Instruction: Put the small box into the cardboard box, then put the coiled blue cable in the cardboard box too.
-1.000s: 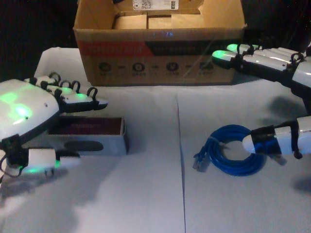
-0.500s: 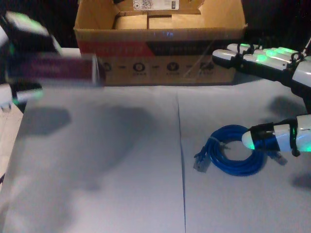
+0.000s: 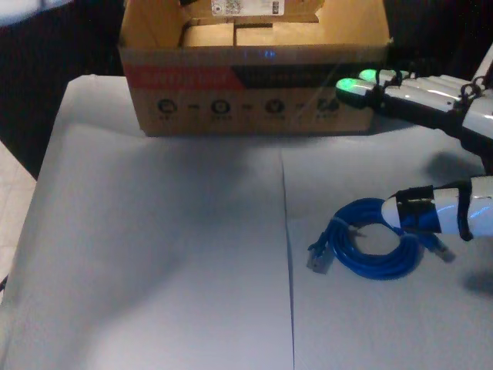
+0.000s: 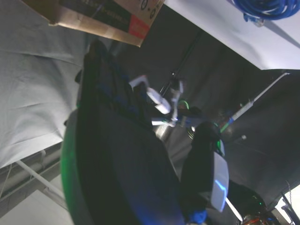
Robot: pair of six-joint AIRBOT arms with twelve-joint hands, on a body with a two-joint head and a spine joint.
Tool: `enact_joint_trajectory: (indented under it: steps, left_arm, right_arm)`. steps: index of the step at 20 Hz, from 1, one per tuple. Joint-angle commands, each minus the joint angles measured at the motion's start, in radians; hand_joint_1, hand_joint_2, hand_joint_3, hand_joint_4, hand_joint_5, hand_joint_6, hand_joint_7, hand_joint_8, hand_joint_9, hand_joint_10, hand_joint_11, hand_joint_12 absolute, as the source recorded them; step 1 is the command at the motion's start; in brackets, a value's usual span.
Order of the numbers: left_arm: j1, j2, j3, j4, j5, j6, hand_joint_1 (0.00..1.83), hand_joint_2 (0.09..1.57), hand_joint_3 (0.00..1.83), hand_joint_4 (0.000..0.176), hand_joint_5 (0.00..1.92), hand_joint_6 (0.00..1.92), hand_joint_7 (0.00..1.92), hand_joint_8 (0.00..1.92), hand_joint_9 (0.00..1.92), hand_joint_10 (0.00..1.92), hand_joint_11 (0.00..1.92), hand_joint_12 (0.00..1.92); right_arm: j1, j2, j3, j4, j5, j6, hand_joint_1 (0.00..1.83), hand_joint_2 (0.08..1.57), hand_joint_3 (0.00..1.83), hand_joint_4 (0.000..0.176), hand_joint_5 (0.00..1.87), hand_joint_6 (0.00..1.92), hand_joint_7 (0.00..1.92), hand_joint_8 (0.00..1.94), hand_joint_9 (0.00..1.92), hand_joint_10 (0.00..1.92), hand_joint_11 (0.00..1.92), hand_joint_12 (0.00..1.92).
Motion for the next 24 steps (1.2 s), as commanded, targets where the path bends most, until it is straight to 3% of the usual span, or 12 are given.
enact_joint_trajectory:
  steps: [1, 3, 5, 6, 7, 8, 9, 10, 11, 13, 19, 24]
  left_arm:
    - [-0.042, -0.024, 0.021, 0.006, -0.039, 0.004, 1.35, 1.15, 0.0, 0.0, 0.91, 1.04, 0.88, 1.13, 0.82, 1.28, 0.65, 1.18]
    - [-0.092, -0.094, 0.086, -0.019, 0.039, 0.004, 1.37, 1.11, 0.0, 0.0, 0.94, 0.89, 0.99, 0.98, 0.9, 1.24, 0.71, 1.24]
    - [-0.118, -0.165, 0.149, -0.043, 0.097, 0.003, 1.21, 1.13, 0.0, 0.028, 0.97, 0.96, 0.92, 1.13, 0.93, 0.55, 0.51, 1.27]
    - [-0.127, -0.216, 0.194, -0.068, 0.131, 0.003, 1.2, 1.15, 0.0, 0.039, 0.93, 1.03, 0.91, 1.14, 0.97, 0.56, 0.56, 1.38]
    - [-0.128, -0.235, 0.212, -0.083, 0.145, 0.003, 1.32, 1.13, 0.0, 0.0, 0.93, 1.03, 0.95, 1.04, 0.92, 1.06, 0.59, 1.35]
    - [-0.129, -0.257, 0.232, -0.098, 0.159, 0.003, 1.35, 1.13, 0.0, 0.0, 0.88, 1.1, 0.93, 1.05, 0.9, 1.19, 0.58, 1.37]
    - [-0.129, -0.275, 0.25, -0.11, 0.171, 0.003, 1.22, 1.17, 0.0, 0.0, 0.84, 1.13, 0.9, 1.17, 0.88, 0.89, 0.62, 1.36]
    - [-0.129, -0.29, 0.265, -0.115, 0.183, 0.003, 1.05, 1.09, 0.0, 0.032, 0.62, 0.57, 0.67, 0.73, 0.73, 0.56, 0.45, 1.32]
    - [-0.13, -0.298, 0.274, -0.117, 0.19, 0.003, 0.93, 1.0, 0.0, 0.114, 0.46, 0.06, 0.47, 0.11, 0.49, 0.14, 0.16, 1.04]
    - [-0.14, -0.3, 0.281, -0.113, 0.2, 0.003, 0.87, 0.96, 0.0, 0.166, 0.29, 0.0, 0.25, 0.0, 0.24, 0.0, 0.02, 0.62]
    - [-0.143, -0.224, 0.225, -0.057, 0.177, 0.003, 0.72, 0.96, 0.0, 0.176, 0.16, 0.0, 0.15, 0.0, 0.15, 0.0, 0.0, 0.55]
    - [0.01, -0.073, 0.07, -0.019, 0.073, 0.003, 0.59, 0.92, 0.0, 0.176, 0.1, 0.0, 0.07, 0.0, 0.08, 0.0, 0.0, 0.31]
  right_arm:
    - [0.015, -0.006, 0.006, 0.021, 0.116, 0.005, 0.32, 1.11, 0.0, 0.176, 0.05, 0.01, 0.0, 0.0, 0.0, 0.0, 0.0, 0.0]
    - [0.015, -0.017, 0.015, 0.021, 0.116, 0.005, 0.37, 1.09, 0.0, 0.176, 0.05, 0.01, 0.0, 0.0, 0.0, 0.0, 0.0, 0.0]
    - [0.015, -0.029, 0.024, 0.02, 0.116, 0.005, 0.47, 1.05, 0.0, 0.176, 0.05, 0.01, 0.0, 0.0, 0.0, 0.0, 0.0, 0.0]
    - [0.015, -0.034, 0.028, 0.019, 0.116, 0.005, 0.44, 1.05, 0.0, 0.176, 0.04, 0.0, 0.0, 0.0, 0.0, 0.0, 0.0, 0.0]
    - [0.016, -0.035, 0.029, 0.018, 0.116, 0.005, 0.42, 1.06, 0.0, 0.176, 0.05, 0.01, 0.0, 0.0, 0.0, 0.0, 0.0, 0.0]
    - [0.016, -0.036, 0.03, 0.016, 0.116, 0.005, 0.43, 1.06, 0.0, 0.176, 0.06, 0.01, 0.0, 0.0, 0.0, 0.0, 0.0, 0.0]
    - [0.016, -0.037, 0.031, 0.016, 0.117, 0.005, 0.43, 1.06, 0.0, 0.176, 0.06, 0.0, 0.0, 0.0, 0.0, 0.0, 0.0, 0.0]
    - [0.016, -0.038, 0.032, 0.015, 0.118, 0.005, 0.42, 1.06, 0.0, 0.176, 0.06, 0.0, 0.0, 0.0, 0.0, 0.0, 0.0, 0.0]
    - [0.016, -0.04, 0.033, 0.015, 0.118, 0.005, 0.42, 1.06, 0.0, 0.176, 0.05, 0.0, 0.0, 0.0, 0.0, 0.0, 0.0, 0.0]
    - [0.016, -0.044, 0.035, 0.015, 0.118, 0.005, 0.37, 1.08, 0.01, 0.176, 0.04, 0.0, 0.0, 0.0, 0.0, 0.0, 0.0, 0.0]
    - [0.016, -0.046, 0.035, 0.016, 0.118, 0.006, 0.4, 1.05, 0.0, 0.176, 0.02, 0.0, 0.0, 0.0, 0.0, 0.0, 0.0, 0.0]
    - [0.014, -0.053, 0.034, 0.019, 0.117, 0.012, 0.61, 0.88, 0.0, 0.176, 0.01, 0.0, 0.0, 0.0, 0.0, 0.0, 0.0, 0.0]
